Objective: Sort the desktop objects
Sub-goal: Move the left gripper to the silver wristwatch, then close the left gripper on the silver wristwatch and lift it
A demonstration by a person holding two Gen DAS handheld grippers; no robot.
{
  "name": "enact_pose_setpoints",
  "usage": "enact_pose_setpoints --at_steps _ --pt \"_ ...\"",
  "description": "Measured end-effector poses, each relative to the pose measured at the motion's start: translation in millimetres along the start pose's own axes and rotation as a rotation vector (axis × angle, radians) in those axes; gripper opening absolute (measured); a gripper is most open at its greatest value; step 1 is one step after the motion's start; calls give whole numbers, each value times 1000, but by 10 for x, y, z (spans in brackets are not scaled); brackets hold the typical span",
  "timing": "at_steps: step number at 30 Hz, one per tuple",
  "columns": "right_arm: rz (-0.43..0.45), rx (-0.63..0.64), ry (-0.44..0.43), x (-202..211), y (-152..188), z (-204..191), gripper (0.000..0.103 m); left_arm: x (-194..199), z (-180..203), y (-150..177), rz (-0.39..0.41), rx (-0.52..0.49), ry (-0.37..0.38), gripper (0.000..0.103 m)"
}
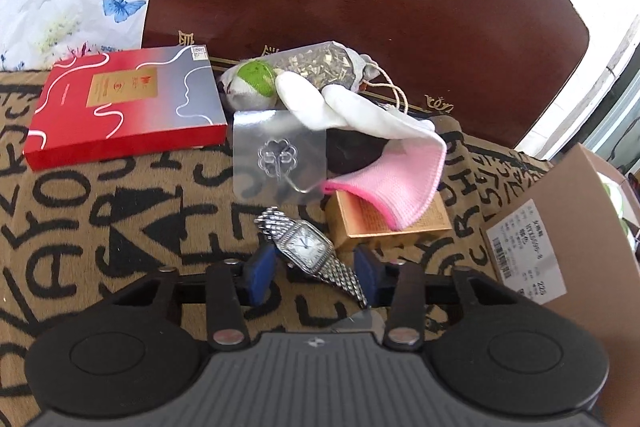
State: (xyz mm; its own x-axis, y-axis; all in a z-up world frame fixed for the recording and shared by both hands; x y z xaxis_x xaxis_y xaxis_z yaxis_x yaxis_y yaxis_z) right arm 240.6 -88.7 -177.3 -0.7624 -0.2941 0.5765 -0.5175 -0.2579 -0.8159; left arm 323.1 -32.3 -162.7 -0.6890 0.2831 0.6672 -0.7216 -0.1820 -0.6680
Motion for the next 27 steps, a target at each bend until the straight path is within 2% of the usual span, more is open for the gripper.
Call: enact_pose_setpoints --at_steps 3,10,14,18,19,21,23,27 --pt "-2 4 5 9 2 13 54 -16 -26 -16 6 -6 -23 30" --pt "-18 3 -10 83 51 37 53 8 -54 -19 16 2 -22 24" --pt "-33 8 -20 175 116 40 53 55 -72 67 -4 13 -3 15" --pt "-44 9 -23 296 197 59 53 128 -79 142 -9 41 4 13" --pt "-46 7 -23 316 216 66 53 138 -80 138 -3 60 1 14" --pt "-47 1 -22 345 234 84 53 143 -75 106 21 95 -14 24" --pt "-48 -3 -22 352 236 86 53 112 -42 76 35 94 -36 42" --pt "-48 -5 -24 350 238 95 53 8 18 61 44 62 -78 47"
Point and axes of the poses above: each gripper's, at about its wrist camera, not at the fingertips, and x roughly against the way its jaws point, z to its right, y to its underside, the point moved 10 cm from there along -x, roughly the way its jaws point, and after that the axes turned 2 degrees about z, right-handed, at the moved point
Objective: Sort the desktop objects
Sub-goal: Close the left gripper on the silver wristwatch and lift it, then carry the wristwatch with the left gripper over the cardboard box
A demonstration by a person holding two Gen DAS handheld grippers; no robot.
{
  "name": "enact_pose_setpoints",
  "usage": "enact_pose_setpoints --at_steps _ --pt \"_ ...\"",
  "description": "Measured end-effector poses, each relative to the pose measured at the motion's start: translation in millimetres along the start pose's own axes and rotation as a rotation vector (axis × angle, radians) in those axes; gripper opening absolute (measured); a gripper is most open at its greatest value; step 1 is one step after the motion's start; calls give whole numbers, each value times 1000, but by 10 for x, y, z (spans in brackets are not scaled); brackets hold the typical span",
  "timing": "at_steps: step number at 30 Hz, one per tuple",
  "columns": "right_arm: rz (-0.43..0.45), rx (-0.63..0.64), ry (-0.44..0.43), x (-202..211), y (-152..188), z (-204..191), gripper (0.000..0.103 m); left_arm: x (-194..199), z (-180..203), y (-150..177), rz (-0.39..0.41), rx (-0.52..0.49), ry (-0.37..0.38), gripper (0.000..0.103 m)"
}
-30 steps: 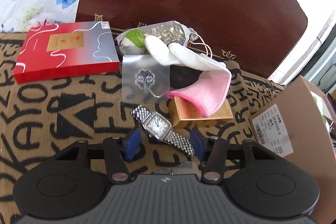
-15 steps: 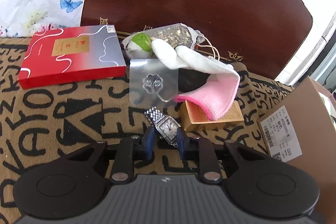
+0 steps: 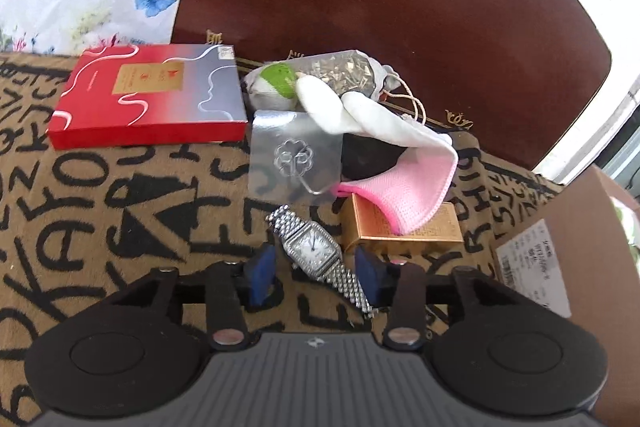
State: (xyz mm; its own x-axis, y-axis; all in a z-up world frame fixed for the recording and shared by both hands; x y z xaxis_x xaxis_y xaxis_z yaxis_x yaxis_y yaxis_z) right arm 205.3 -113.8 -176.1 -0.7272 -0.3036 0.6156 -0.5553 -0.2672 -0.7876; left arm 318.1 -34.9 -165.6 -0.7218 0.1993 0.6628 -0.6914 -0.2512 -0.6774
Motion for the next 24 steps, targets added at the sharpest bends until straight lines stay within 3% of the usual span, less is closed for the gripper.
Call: enact_pose_setpoints --at_steps 4,6,8,18,24 --pt "2 -2 -2 -6 -3 10 54 -88 67 -5 15 -94 -52 47" --pt "1 -2 -5 -5 0 13 54 -98 83 15 16 -171 -80 39" --pt "-1 0 -3 -6 -3 8 54 -79 87 40 17 -222 -76 39" --pt "-29 1 -24 172 128 17 54 352 -94 405 -57 -284 10 39" --pt "-30 0 -21 217 169 3 55 477 -152 528 -61 -237 15 42"
Point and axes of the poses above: each gripper's, at about its wrist camera, not at the fingertips, and x roughly against the way its jaws point, z to its right, y to its underside, the point moved 10 cm from there along -x, roughly the way its jaws point, and after that the axes turned 2 degrees about z, right-handed, at the moved point
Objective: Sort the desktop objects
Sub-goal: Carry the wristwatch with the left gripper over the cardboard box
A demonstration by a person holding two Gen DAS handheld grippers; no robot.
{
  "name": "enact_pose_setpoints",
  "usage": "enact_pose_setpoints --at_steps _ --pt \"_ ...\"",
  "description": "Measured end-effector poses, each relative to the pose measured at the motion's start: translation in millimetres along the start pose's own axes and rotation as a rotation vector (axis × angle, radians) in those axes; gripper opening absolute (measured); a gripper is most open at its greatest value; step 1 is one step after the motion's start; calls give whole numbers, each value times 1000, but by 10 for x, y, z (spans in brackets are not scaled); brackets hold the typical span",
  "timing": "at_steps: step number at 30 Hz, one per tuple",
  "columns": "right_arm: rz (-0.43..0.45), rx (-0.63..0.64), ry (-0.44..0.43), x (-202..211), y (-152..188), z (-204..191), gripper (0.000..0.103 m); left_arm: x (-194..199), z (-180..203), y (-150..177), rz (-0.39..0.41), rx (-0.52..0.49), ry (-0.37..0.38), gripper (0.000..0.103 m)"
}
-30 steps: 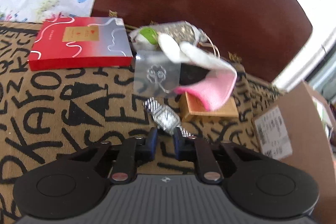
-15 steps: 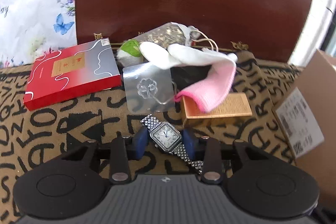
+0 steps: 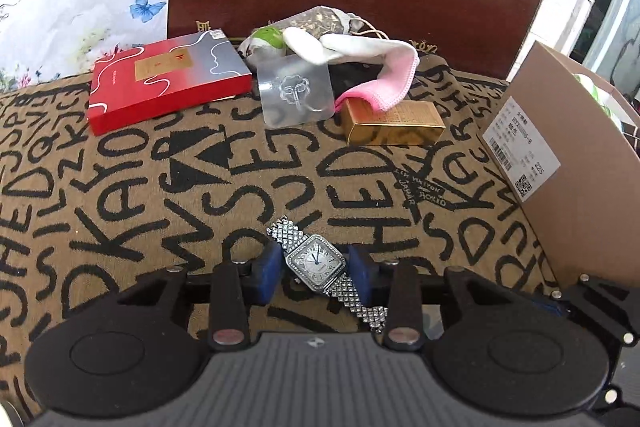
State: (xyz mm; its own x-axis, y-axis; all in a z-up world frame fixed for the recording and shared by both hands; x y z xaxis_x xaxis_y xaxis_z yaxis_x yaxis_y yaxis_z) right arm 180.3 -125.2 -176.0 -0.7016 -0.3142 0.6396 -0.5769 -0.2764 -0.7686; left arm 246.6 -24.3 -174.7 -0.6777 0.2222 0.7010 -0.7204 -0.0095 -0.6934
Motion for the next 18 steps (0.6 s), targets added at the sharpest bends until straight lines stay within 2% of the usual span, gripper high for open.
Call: enact_pose_setpoints --at_steps 2,4,5,7,8,9,10,12,18 --pt "-2 3 2 -8 -5 -5 55 -22 40 -18 -3 1 3 55" --pt "0 4 2 -27 -11 -4 57 -59 93 -37 -2 -12 1 63" --pt "1 4 2 -39 -13 -1 58 -67 117 -30 2 -27 -7 63" --pt "3 16 4 -55 -17 -24 62 -79 163 -12 13 -70 -35 62" --pt "6 26 7 -63 -17 -32 62 -75 168 -4 19 -90 -49 58" --pt "10 35 6 -72 -15 -39 62 -64 166 4 25 -109 -65 53" --pt "13 39 2 -73 -14 -33 60 -47 154 8 31 -120 -74 39" --pt "14 26 -4 -52 -18 -15 54 -4 122 13 24 -100 -50 38" --pt "22 10 -12 58 -20 -24 46 159 139 100 15 -51 -10 37"
Point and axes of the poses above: each gripper's, at about its wrist camera, not at the fingertips, and x roughly against the way its jaws point, z to its right, y to its underside, the point moved 10 cm from there along -x, roughly the way its jaws point, and after that the axes turned 2 degrees about z, right-handed, at the moved point
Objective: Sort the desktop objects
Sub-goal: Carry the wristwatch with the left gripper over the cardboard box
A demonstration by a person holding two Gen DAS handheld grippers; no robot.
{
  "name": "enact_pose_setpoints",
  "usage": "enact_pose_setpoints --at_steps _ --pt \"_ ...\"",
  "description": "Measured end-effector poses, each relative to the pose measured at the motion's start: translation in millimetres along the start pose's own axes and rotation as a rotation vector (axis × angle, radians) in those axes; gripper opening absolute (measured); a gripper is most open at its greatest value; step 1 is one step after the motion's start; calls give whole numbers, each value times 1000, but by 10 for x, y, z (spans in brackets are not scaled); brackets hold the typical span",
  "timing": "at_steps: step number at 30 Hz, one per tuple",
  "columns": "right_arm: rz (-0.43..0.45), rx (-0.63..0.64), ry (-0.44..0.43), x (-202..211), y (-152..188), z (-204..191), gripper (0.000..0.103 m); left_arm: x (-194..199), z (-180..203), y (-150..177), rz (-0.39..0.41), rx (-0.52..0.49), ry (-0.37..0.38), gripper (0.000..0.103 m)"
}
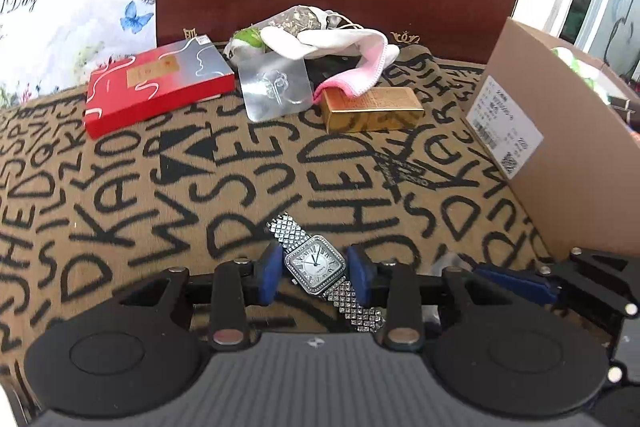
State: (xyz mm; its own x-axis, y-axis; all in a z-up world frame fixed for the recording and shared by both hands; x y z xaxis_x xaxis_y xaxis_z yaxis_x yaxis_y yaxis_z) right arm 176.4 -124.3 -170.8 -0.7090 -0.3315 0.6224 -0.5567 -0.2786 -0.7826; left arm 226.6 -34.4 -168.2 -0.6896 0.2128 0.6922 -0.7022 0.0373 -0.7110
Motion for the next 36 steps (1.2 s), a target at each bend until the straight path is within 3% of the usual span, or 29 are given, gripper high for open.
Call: enact_pose_setpoints --at_steps 15,36 --pt "31 -16 15 366 31 -13 46 466 136 159 31 65 53 37" --pt "182 -3 52 1061 -247 16 46 1053 523 -29 133 14 107 36"
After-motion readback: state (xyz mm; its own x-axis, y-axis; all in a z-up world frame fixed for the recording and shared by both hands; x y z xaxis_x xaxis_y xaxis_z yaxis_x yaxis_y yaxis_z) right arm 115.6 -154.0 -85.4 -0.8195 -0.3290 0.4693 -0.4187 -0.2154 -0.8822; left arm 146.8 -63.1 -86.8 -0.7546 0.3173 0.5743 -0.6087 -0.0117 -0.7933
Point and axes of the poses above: each gripper's, at about its wrist camera, not at the fingertips, and x roughly against the way its jaws point, z to its right, y to its underside, the point moved 10 cm from there along -x, roughly the way its jaws point, and after that the axes turned 2 degrees about z, right-handed, at the moved point
